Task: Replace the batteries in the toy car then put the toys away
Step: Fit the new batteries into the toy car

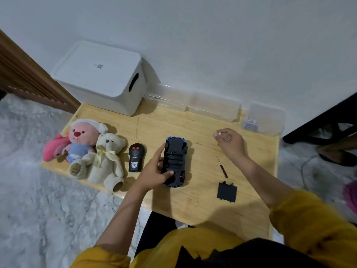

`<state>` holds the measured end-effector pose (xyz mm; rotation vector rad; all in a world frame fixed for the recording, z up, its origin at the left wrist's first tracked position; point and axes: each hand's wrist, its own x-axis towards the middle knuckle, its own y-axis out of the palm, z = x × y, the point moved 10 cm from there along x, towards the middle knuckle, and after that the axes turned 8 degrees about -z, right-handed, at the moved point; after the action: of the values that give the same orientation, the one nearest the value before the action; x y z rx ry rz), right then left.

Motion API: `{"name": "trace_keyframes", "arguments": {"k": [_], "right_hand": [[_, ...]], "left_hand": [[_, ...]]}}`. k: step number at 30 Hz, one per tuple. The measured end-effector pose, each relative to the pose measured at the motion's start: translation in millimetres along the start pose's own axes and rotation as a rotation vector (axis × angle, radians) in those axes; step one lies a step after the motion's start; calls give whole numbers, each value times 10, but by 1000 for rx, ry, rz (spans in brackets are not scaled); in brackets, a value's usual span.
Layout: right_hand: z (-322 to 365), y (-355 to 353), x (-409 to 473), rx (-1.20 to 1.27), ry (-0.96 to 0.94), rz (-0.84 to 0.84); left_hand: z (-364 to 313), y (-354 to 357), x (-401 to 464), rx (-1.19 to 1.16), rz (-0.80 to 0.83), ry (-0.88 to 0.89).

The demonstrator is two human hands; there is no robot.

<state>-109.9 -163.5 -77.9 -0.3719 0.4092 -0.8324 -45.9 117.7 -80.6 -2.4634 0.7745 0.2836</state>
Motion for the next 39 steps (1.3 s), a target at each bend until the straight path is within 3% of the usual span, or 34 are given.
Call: {"name": "trace_keyframes", "arguments": {"k": [3, 8, 16, 23, 31, 39], "right_hand": [[110, 135, -273, 211, 118, 44], [267, 346, -644, 359, 206, 45], [254, 581, -847, 238, 246, -124], [275, 677, -953, 219, 302, -143], [498, 459, -934, 69, 157, -284], [936, 295, -886, -41, -72, -474]], "left_hand": [[-38, 25, 24, -8, 65, 29], [-52, 98, 51, -101, 185, 21], [30, 220, 33, -145, 321, -71], [-4, 220, 50, -172, 353, -78], [-203, 146, 87, -259, 360, 8], [-643, -72, 183, -308, 258, 132]]}}
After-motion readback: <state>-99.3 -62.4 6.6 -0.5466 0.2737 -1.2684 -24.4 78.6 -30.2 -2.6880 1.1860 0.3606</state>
